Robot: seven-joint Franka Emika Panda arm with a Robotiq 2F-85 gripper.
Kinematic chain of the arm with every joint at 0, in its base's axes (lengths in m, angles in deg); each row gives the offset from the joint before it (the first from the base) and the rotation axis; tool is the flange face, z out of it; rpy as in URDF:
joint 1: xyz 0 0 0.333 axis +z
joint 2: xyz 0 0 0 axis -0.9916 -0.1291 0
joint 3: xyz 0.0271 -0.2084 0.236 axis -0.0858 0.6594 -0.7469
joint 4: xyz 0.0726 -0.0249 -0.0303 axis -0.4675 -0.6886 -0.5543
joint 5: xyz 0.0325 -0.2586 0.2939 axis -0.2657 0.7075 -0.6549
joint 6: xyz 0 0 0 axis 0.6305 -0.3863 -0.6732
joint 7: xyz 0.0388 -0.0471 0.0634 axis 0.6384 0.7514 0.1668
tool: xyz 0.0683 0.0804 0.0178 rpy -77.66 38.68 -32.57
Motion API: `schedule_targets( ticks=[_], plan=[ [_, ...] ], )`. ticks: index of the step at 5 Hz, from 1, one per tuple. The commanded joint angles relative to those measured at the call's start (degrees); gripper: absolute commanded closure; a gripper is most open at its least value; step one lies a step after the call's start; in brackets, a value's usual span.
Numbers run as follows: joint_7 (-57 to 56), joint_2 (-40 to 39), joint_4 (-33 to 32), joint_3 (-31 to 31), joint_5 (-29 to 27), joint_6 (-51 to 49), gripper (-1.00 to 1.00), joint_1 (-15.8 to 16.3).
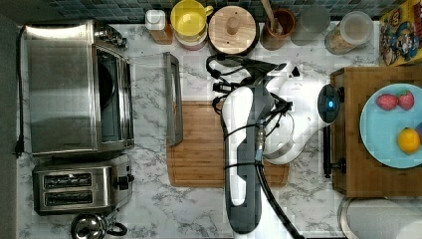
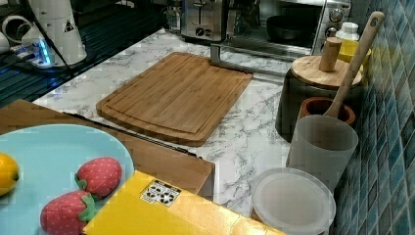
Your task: Close the oven.
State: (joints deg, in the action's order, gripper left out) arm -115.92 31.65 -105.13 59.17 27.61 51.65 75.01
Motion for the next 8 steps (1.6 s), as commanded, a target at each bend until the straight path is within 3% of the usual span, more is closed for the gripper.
schedule_targets(
  ticks=[1, 2, 4, 5, 6, 7, 8],
  plan=[
    [-10.76, -7.44, -1.01, -5.52, -9.59, 4.0, 1.0, 3.38],
    [-12.74, -8.88, -0.2, -6.28, -13.34, 5.71, 1.0, 2.64],
    [-11.44, -12.2, 3.14, -8.1, -15.12, 7.56, 1.0, 2.16],
    [-14.12, -10.45, 1.93, -9.66, -22.18, 7.83, 1.0, 0.38],
    [-12.9, -11.58, 3.61, -9.99, -20.19, 4.48, 1.0, 0.3],
    [-7.33, -16.09, 8.4, -9.5, -11.52, -0.73, 1.0, 2.49],
    [-6.52, -19.4, 11.13, -10.8, -8.55, -4.3, 1.0, 2.39]
  ],
)
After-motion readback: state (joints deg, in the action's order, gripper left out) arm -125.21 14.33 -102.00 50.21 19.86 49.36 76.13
